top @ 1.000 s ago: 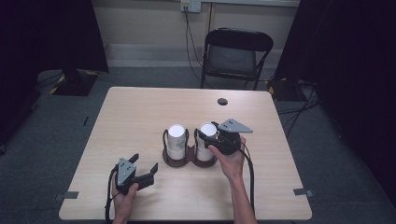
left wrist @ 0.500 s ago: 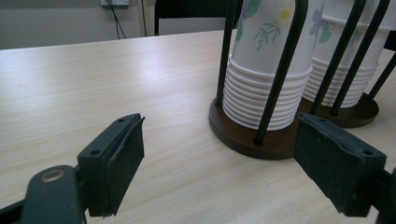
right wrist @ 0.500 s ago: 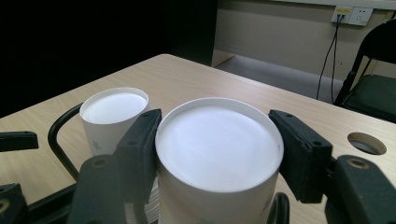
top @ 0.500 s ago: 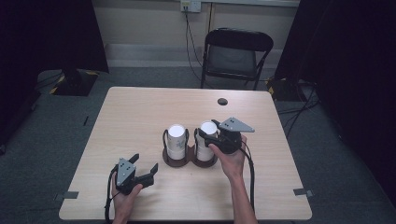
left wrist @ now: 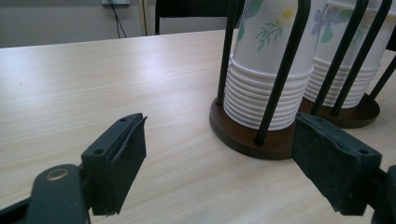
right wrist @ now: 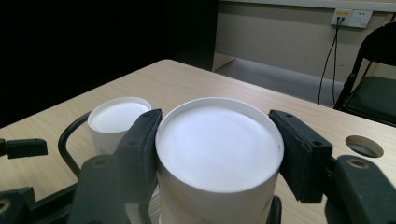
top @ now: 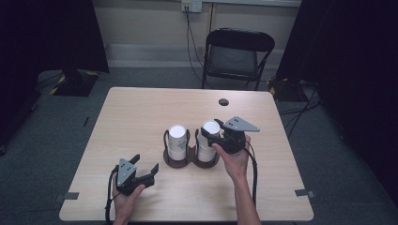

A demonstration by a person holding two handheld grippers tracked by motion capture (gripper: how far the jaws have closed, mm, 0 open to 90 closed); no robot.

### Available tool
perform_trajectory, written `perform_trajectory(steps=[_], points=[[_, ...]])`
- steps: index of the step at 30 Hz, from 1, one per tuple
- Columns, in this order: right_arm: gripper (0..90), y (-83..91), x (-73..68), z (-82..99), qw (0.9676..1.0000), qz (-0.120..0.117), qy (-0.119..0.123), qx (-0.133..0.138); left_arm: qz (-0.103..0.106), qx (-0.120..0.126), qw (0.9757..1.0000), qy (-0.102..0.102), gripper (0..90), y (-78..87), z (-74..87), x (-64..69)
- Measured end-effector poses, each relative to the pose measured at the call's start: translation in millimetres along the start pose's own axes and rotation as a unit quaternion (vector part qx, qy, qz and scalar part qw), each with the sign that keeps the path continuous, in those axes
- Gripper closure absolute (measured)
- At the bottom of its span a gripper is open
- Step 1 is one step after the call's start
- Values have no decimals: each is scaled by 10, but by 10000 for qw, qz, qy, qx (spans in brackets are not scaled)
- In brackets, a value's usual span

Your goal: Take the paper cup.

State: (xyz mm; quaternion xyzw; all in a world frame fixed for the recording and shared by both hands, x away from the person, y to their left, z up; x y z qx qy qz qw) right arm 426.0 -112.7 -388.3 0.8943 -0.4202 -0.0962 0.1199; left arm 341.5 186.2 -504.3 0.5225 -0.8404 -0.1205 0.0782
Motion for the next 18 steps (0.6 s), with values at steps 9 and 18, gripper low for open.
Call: perform_trajectory(steps=[9, 18], points=[[371, 17, -8, -84, 10000, -5, -6, 73, -1, -54, 10000, -66, 182, -5, 0, 9], [371, 42, -1, -114, 9999, 15, -32, 118, 6, -60, 10000, -68, 183, -8, -1, 8]])
Point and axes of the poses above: each handheld gripper's, and its own axes: y roughly backward along the jaws, z roughly out of its underside, x roughly to its right, the point moved 3 cm from there along -y, roughly forward along the jaws, and after that the axes turned 2 degrees about -y, right-handed, at the moved point
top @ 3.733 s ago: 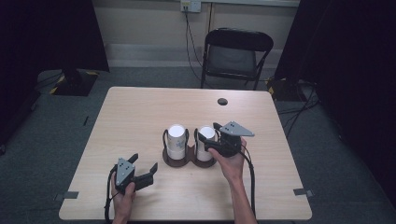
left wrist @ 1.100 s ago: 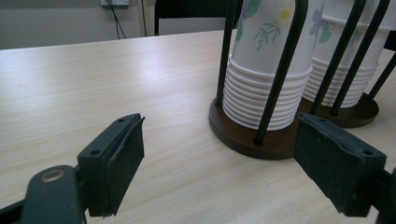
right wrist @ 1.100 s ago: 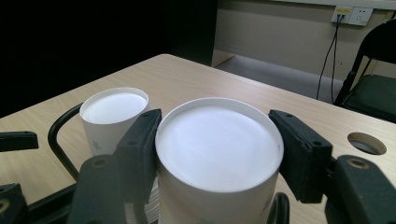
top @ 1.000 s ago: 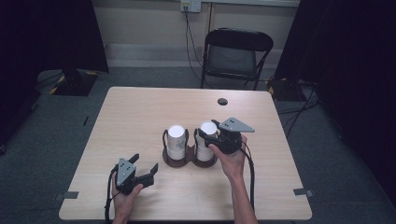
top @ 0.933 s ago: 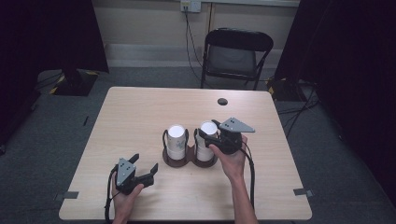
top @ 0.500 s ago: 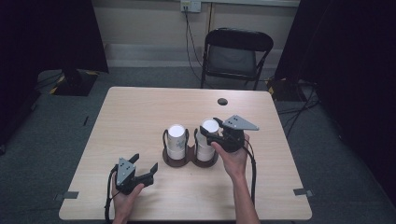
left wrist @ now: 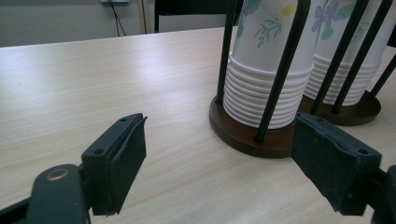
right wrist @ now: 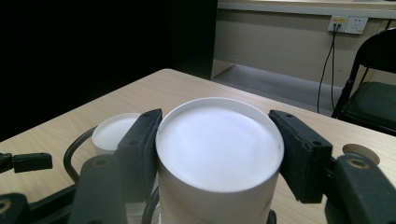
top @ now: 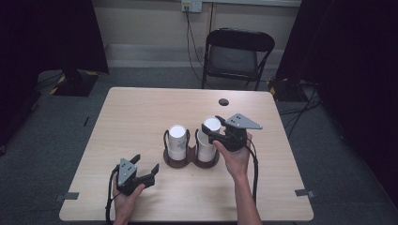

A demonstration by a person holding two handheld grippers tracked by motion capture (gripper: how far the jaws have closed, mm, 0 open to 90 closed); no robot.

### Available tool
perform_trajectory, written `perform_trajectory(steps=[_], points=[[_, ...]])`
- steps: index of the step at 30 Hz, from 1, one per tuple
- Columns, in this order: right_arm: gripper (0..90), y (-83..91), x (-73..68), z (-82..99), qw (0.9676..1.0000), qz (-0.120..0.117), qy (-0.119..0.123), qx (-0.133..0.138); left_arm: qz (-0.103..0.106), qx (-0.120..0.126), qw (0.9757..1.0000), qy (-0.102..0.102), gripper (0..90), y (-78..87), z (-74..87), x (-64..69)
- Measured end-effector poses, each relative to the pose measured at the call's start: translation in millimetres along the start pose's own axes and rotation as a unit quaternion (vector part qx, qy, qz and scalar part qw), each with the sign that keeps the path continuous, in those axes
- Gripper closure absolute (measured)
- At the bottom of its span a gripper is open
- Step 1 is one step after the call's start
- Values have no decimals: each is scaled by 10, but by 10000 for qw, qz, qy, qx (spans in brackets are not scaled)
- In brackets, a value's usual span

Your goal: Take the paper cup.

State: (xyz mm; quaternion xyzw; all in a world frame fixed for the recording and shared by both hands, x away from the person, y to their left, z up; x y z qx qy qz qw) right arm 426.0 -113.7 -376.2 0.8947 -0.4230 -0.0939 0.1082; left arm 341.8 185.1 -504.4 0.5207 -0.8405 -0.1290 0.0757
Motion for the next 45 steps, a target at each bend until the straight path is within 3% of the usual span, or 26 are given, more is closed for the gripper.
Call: perform_trajectory(steps=[13, 20, 26, 35, 45], points=[[371, 29, -17, -59, 10000, 1, 12, 64, 16, -12, 9999, 98, 184, -4, 0, -15], [371, 69, -26, -85, 9999, 5, -21, 124, 27, -5, 10000, 56, 185, -3, 0, -9], [371, 126, -20, -113, 9998, -18, -56, 194, 122, 32, 9999, 76, 175, 4, 1, -8], [371, 254, -19, -129, 9996, -34, -109, 277, 174, 71, 9998, 85, 158, 14, 2, -5], [371, 467, 16, -71, 9988, -13, -296, 385, 259, 66, 9993, 247, 191, 2, 1, -11]])
Point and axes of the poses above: each handheld gripper's, and its own axes: y roughly backward along the jaws, z roughly out of its underside, x roughly to its right, the point moved 3 cm from there along -y, roughly forward along the jaws, and after that the axes turned 2 degrees about -y, right-handed, at the moved point
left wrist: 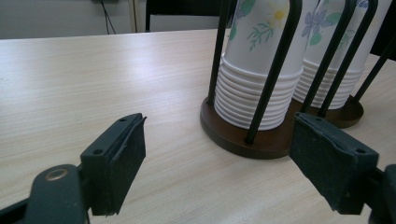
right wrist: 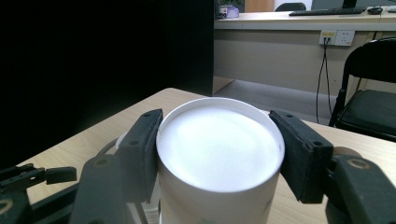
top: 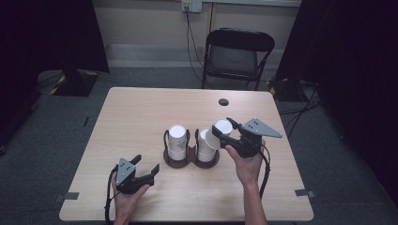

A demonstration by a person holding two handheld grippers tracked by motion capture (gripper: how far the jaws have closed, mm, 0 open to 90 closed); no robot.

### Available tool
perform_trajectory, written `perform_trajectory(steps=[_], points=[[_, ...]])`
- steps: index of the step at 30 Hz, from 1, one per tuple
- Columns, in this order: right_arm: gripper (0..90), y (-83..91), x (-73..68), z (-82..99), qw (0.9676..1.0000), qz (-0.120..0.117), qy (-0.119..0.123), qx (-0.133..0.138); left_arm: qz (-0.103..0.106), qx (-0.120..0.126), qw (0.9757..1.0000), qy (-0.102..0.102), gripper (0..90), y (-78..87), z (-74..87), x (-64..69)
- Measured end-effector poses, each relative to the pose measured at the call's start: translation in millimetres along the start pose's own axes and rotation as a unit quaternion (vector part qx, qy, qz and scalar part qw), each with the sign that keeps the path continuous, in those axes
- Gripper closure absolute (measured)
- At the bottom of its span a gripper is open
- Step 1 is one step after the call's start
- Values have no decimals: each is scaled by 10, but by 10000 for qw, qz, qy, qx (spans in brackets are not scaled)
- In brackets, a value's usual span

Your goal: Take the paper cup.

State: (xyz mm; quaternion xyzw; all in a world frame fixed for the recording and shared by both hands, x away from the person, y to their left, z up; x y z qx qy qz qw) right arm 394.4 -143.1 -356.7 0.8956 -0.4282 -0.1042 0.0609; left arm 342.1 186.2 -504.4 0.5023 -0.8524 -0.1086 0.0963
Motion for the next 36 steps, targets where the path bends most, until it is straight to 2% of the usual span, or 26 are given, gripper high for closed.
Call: perform_trajectory(steps=[6, 8, 12, 15, 22, 26, 31, 36], points=[[372, 91, 2, 67, 10000, 58, -31, 20, 10, 6, 10000, 45, 210, 0, -1, -13], [372, 119, 5, 95, 9999, 29, -114, 38, 21, 9, 10000, 58, 212, -2, -2, -15], [372, 169, 18, 166, 9997, 67, -219, 38, 172, -31, 9998, -2, 249, -7, -6, -5], [372, 206, 14, 230, 9994, 79, -316, 61, 303, -13, 9995, 22, 243, -5, -13, 5], [372, 354, -19, 297, 9991, 116, -368, 199, 394, 6, 9992, -3, 232, -9, -35, 47], [372, 411, -46, 347, 9986, 83, -463, 222, 519, 40, 9986, 16, 273, -15, -50, 93], [372, 447, -99, 435, 9982, 4, -545, 245, 645, 81, 9979, 25, 270, -27, -81, 152], [373, 448, -134, 558, 9960, -150, -836, 290, 927, 162, 9956, -5, 295, -41, -115, 242]])
Point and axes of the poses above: each handheld gripper's, and its own axes: y roughly backward along the jaws, z roughly out of its underside, x roughly to its right, the point moved 3 cm from there along -y, roughly forward along the jaws, and after that the axes turned 2 degrees about -y, right-handed, at the moved point
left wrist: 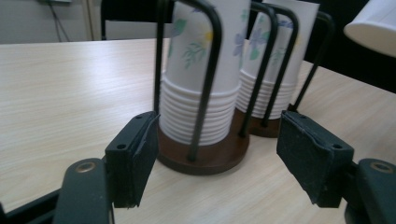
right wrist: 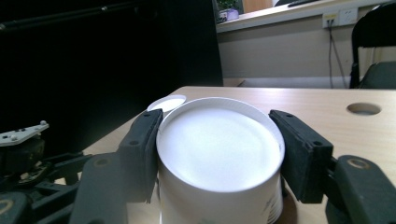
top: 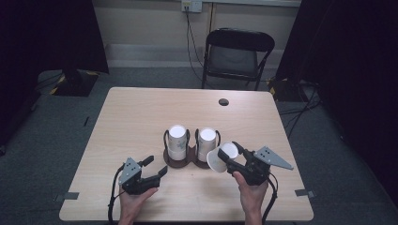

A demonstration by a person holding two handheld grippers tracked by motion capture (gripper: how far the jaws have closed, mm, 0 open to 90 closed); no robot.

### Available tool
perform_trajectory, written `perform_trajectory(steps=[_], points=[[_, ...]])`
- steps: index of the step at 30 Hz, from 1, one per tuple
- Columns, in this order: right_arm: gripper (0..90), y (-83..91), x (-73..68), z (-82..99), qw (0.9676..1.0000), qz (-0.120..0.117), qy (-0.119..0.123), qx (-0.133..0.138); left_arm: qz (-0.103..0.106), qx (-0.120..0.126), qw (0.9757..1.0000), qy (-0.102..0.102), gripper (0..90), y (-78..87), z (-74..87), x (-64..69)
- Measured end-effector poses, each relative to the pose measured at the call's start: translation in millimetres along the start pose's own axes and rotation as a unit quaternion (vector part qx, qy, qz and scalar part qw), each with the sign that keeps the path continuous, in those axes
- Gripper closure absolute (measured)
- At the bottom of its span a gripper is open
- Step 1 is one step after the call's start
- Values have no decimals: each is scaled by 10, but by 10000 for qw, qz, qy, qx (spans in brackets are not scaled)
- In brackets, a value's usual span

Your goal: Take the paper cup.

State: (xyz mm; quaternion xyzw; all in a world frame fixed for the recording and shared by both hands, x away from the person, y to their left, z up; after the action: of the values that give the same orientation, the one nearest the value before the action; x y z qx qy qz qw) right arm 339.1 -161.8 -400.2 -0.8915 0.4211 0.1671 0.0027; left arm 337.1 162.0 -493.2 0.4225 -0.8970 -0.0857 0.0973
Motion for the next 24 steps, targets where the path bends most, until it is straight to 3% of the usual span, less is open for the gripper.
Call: perform_trajectory(steps=[7, 16, 24], points=[[372, -52, 20, 217, 9988, -171, -446, -58, 543, 212, 9982, -106, 293, -55, -23, 107], [372, -122, -37, 408, 9951, -488, -858, -94, 788, 216, 9966, -137, 332, -157, -33, 239], [372, -164, -48, 550, 9860, -873, -1419, -86, 1033, 140, 9941, -300, 383, -221, -6, 345]])
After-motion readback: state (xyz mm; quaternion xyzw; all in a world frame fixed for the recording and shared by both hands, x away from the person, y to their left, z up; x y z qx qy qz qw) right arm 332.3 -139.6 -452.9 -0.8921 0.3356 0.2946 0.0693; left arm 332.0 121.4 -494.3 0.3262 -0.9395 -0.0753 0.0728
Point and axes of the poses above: each handheld gripper's, and its own axes: y roughly backward along the jaws, z roughly out of its underside, x roughly to its right, the point moved 3 cm from there along -y, roughly forward along the jaws, and after that the axes turned 2 degrees about -y, right-handed, at the moved point
